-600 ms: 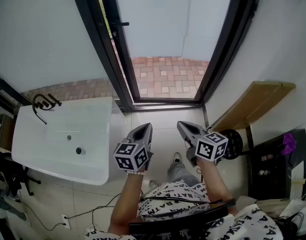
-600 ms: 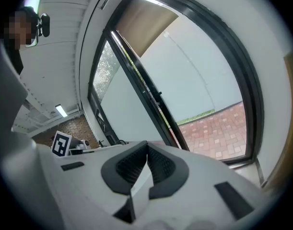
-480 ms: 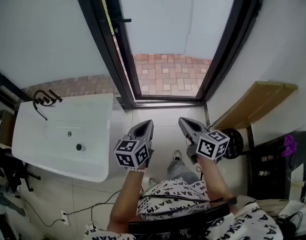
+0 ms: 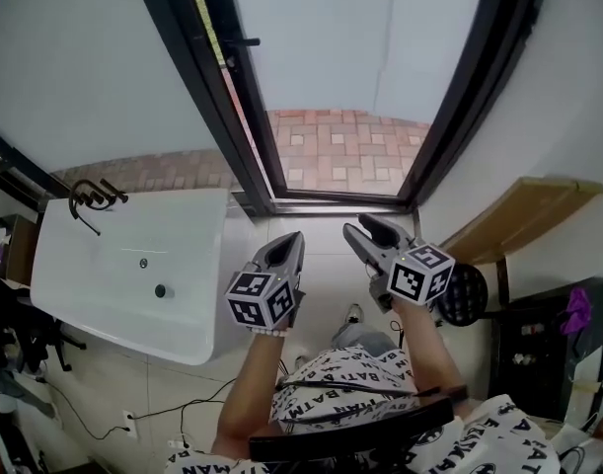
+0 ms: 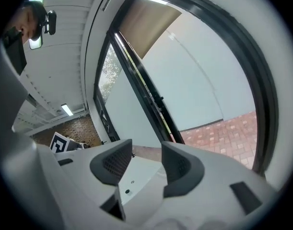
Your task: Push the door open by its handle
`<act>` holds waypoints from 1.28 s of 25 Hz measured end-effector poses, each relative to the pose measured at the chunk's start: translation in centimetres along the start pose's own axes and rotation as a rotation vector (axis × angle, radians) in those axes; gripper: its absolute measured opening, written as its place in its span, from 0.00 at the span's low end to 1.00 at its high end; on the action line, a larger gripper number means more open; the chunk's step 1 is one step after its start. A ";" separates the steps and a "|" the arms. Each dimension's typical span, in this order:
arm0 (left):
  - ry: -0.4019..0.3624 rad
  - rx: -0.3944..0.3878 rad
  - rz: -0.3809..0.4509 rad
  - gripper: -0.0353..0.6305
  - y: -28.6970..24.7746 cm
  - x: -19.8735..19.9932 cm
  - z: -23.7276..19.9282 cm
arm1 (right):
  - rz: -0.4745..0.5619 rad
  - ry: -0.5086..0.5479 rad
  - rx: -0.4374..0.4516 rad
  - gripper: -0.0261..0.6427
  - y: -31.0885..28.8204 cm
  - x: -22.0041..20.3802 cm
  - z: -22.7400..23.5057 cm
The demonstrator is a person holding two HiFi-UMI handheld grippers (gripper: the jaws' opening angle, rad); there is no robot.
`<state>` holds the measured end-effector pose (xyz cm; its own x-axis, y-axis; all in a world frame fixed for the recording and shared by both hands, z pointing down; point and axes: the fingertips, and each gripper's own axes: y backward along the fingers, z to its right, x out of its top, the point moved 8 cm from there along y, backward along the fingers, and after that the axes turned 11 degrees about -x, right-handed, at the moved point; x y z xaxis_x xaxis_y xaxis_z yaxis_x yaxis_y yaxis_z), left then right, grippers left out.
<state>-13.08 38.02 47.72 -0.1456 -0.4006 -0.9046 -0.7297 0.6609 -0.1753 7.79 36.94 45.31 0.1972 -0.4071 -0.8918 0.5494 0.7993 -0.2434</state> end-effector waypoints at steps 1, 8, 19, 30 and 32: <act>0.000 0.006 0.002 0.03 -0.7 0.3 -0.2 | 0.000 0.001 0.008 0.35 -0.5 0.3 0.6; 0.007 0.060 0.019 0.03 -5.3 1.9 -0.8 | -0.027 0.042 0.093 0.41 -3.8 3.6 4.6; 0.070 0.165 0.064 0.03 -9.5 4.1 -4.5 | -0.118 0.264 0.294 0.51 -15.3 13.6 7.2; 0.098 0.202 0.091 0.03 -14.4 8.0 -14.2 | -0.243 0.624 0.393 0.47 -30.6 22.8 4.1; 0.102 0.200 0.093 0.03 -15.4 9.3 -16.2 | -0.231 0.699 0.380 0.47 -33.5 25.7 3.0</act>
<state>-14.06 13.85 48.33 -0.2804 -0.3875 -0.8782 -0.5644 0.8066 -0.1757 -3.08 -1.59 31.68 -0.4362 -0.0739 -0.8968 0.7757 0.4742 -0.4164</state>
